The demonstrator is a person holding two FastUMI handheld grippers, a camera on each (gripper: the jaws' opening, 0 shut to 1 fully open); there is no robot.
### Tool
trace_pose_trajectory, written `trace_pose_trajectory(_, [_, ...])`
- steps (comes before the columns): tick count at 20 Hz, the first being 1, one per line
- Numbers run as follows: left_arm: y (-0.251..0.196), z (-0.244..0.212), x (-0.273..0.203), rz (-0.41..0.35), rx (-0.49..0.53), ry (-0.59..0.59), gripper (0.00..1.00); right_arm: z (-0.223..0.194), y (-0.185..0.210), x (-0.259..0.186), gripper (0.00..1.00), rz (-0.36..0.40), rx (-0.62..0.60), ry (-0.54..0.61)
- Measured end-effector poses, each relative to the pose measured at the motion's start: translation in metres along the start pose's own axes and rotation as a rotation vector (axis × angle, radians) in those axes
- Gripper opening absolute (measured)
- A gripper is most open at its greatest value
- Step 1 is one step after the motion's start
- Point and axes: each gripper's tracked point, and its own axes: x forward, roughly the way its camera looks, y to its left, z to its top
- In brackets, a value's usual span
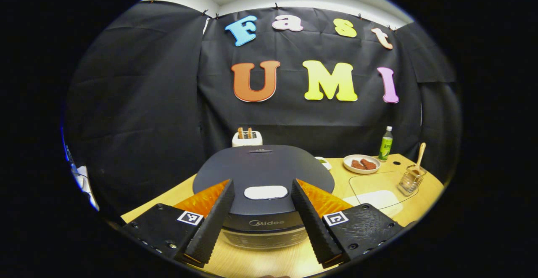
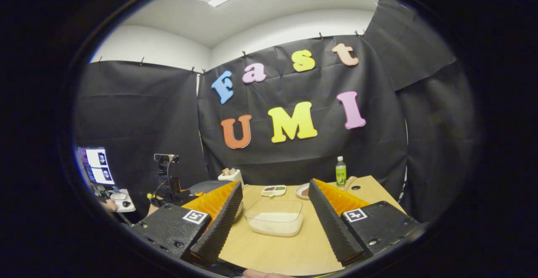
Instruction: Close the left gripper, press the button to open the rice cooker; take a wooden spoon from the chopstick holder with the right hand, scoop a spoonful of rice and pour it into the rice cooker, then put the wooden spoon back into the chopstick holder.
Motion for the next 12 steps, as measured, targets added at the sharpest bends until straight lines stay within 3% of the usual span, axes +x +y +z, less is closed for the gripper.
trace_pose_trajectory(1, [-0.004, 0.005, -0.006, 0.0, 0.013, 0.004, 0.9, -0.001, -0.003, 0.001, 1.0, -0.008, 0.0, 0.003])
trace_pose_trajectory(2, [-0.009, 0.014, -0.015, -0.011, 0.014, -0.002, 0.81, -0.002, -0.007, 0.002, 1.0, -0.019, 0.002, 0.008])
trace_pose_trajectory(3, [-0.01, 0.023, -0.023, -0.014, 0.001, -0.009, 0.9, -0.002, -0.01, 0.003, 0.92, -0.031, 0.006, 0.009])
trace_pose_trajectory(4, [-0.009, 0.035, -0.031, -0.021, -0.022, -0.019, 0.91, -0.001, -0.013, 0.005, 1.0, -0.043, 0.011, 0.01])
trace_pose_trajectory(6, [-0.021, 0.055, -0.05, -0.076, -0.068, -0.044, 0.94, 0.001, -0.016, 0.007, 1.0, -0.053, 0.016, 0.008])
trace_pose_trajectory(7, [-0.022, 0.061, -0.055, -0.075, -0.071, -0.049, 0.87, 0.003, -0.018, 0.005, 1.0, -0.049, 0.012, 0.005])
trace_pose_trajectory(8, [-0.019, 0.063, -0.058, -0.07, -0.065, -0.051, 0.93, 0.006, -0.022, 0.003, 1.0, -0.053, 0.009, 0.0])
trace_pose_trajectory(9, [-0.017, 0.066, -0.065, -0.069, -0.063, -0.053, 0.93, 0.011, -0.03, 0.0, 1.0, -0.068, 0.011, -0.01])
trace_pose_trajectory(10, [-0.015, 0.072, -0.074, -0.075, -0.071, -0.052, 0.93, 0.017, -0.041, -0.002, 0.92, -0.09, 0.017, -0.026])
trace_pose_trajectory(11, [-0.016, 0.075, -0.082, -0.083, -0.081, -0.05, 0.93, 0.022, -0.051, -0.005, 1.0, -0.116, 0.023, -0.041])
trace_pose_trajectory(12, [-0.017, 0.081, -0.091, -0.09, -0.086, -0.048, 0.94, 0.025, -0.061, -0.008, 1.0, -0.141, 0.025, -0.051])
